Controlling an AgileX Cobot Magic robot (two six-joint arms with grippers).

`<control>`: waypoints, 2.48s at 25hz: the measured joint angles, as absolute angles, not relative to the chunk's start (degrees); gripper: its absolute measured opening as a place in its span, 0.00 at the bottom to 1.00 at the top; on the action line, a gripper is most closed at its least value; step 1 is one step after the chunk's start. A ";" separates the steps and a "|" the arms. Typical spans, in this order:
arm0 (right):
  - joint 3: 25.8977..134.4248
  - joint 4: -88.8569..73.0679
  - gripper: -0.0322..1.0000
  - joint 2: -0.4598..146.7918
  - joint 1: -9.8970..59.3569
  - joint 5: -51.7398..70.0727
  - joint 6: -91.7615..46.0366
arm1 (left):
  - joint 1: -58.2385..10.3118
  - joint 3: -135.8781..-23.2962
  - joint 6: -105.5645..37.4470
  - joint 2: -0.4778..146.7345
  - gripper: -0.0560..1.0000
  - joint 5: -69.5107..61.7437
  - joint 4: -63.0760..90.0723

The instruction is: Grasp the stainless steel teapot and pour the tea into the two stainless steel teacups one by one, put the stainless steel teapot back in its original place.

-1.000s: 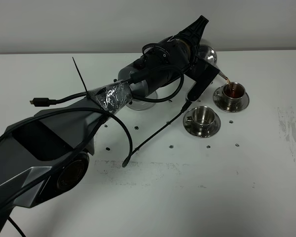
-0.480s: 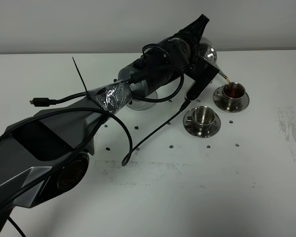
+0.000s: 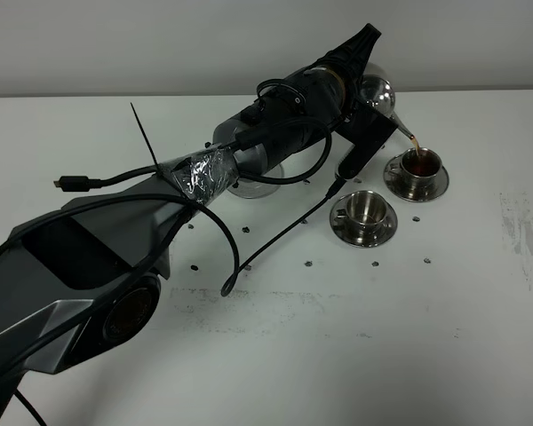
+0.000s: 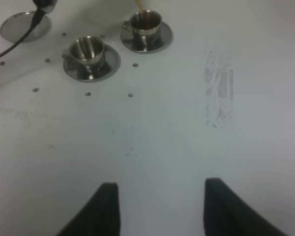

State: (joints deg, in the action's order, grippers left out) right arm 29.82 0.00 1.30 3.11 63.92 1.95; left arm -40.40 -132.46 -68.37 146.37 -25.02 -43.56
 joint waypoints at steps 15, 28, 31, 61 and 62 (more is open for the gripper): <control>29.82 0.00 0.43 1.30 3.11 63.92 1.95 | -40.40 -132.46 -68.37 146.37 0.25 -26.41 -42.02; 29.82 0.00 0.43 1.30 3.11 63.92 1.95 | -40.22 -132.46 -63.99 146.37 0.25 -30.09 -35.75; 29.82 0.00 0.43 1.30 3.11 63.92 1.95 | -40.11 -132.46 -63.25 146.37 0.25 -31.66 -33.74; 29.82 0.00 0.43 1.30 3.11 63.92 1.95 | -35.00 -132.46 -18.69 140.87 0.25 -50.03 -5.86; 29.82 0.00 0.43 1.30 3.11 63.92 1.95 | -35.00 -132.46 -18.35 141.13 0.25 -50.45 -5.86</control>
